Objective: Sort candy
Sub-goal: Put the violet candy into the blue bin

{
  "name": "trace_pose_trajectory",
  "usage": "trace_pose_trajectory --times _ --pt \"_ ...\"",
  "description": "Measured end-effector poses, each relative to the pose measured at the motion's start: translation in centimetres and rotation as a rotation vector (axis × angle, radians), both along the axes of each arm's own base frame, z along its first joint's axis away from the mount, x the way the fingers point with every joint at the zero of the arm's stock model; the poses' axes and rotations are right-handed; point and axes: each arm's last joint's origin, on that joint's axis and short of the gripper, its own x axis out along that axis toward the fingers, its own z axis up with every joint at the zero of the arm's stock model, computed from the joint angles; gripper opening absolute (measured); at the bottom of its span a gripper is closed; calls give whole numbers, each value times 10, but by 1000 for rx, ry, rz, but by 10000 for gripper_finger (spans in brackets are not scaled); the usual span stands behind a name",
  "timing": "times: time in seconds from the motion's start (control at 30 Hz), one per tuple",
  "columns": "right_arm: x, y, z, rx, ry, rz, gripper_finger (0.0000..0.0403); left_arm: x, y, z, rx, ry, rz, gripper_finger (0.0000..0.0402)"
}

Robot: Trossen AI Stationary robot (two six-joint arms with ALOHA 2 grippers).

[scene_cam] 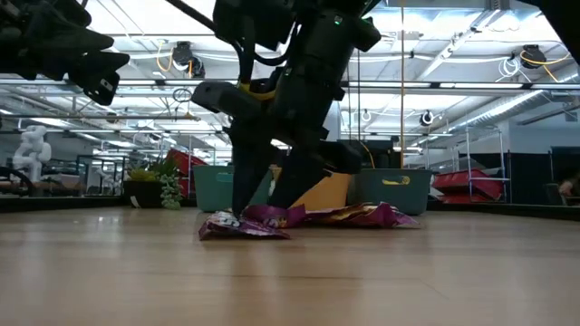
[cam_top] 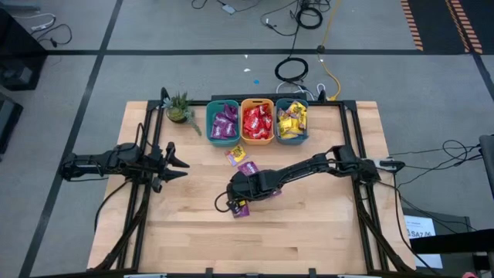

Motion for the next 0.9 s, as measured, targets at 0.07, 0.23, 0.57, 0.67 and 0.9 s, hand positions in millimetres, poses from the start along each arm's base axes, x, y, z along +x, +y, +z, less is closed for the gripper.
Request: trace_pose_trajectory --times 0.07,0.23,0.57,0.67,0.9 --pt "-1 0 -2 -4 16 1 165 0 0 0 0 0 0 142" --pt "-3 -2 1 -10 26 24 68 0 0 0 0 0 0 142" --pt "-24 -13 77 -30 -70 50 8 0 0 0 0 -1 0 142" --pt "-38 -16 118 -74 -161 67 4 0 0 0 0 -1 0 142" --pt "-96 -42 202 -272 -250 -7 2 0 0 0 0 0 0 142"
